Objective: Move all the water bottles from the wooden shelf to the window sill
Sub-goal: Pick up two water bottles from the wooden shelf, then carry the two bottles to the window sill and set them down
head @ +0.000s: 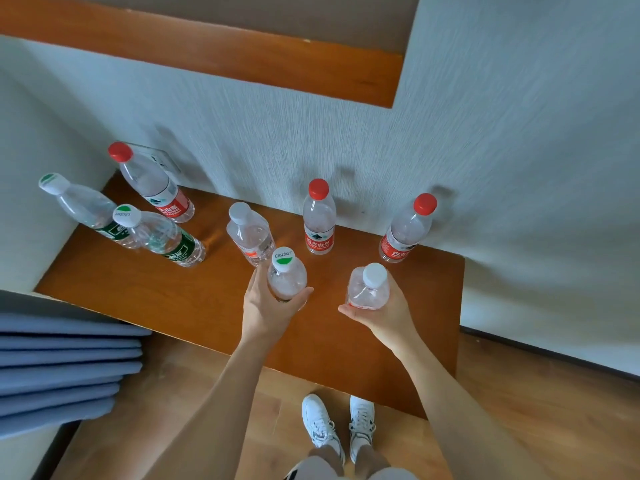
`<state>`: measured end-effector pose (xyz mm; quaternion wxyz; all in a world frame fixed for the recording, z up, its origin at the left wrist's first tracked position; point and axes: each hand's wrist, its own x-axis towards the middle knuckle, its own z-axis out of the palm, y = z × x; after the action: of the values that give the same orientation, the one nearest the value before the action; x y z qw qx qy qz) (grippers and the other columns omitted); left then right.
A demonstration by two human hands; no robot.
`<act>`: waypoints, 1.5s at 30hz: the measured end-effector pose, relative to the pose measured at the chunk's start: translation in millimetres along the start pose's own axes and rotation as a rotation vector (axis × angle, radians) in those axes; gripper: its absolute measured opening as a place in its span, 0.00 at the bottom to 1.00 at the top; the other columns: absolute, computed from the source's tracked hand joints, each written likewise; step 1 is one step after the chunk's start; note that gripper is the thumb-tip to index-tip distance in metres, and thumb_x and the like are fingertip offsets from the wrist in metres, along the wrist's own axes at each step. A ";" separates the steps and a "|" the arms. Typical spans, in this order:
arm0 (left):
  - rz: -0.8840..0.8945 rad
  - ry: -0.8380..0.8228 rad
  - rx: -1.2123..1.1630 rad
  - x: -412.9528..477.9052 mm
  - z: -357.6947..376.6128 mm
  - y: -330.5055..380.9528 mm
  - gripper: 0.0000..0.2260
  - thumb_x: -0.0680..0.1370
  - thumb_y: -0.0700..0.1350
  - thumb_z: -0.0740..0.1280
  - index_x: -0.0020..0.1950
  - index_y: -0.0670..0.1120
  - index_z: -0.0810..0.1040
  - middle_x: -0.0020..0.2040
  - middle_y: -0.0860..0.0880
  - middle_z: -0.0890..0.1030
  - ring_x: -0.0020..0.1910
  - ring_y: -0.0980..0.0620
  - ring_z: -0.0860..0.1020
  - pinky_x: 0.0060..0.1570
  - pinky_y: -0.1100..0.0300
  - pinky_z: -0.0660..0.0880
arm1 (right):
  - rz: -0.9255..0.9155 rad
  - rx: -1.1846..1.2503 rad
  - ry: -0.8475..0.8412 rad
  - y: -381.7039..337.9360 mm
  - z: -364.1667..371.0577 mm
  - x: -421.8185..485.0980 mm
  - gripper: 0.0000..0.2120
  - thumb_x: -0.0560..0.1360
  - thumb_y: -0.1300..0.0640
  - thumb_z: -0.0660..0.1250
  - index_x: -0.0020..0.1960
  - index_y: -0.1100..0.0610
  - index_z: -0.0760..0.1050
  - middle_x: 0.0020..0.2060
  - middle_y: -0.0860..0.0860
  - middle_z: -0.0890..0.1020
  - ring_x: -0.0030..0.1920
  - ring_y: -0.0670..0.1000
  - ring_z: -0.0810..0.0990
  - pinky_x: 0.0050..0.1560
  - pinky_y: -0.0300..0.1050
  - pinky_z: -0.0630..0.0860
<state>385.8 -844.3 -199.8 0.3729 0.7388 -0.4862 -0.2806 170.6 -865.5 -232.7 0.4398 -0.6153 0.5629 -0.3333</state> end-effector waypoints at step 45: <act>-0.372 1.284 -0.242 -357.0 -165.8 36.1 0.24 0.69 0.43 0.78 0.52 0.65 0.72 0.48 0.51 0.80 0.48 0.52 0.80 0.47 0.52 0.81 | -0.475 0.213 -1.037 -199.5 121.1 -167.4 0.37 0.61 0.41 0.78 0.66 0.50 0.70 0.55 0.48 0.80 0.57 0.49 0.81 0.55 0.46 0.82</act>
<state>364.2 -476.1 -57.9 0.6132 0.7833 0.0016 0.1020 335.8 -684.5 -83.1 0.6309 -0.7598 0.0839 -0.1327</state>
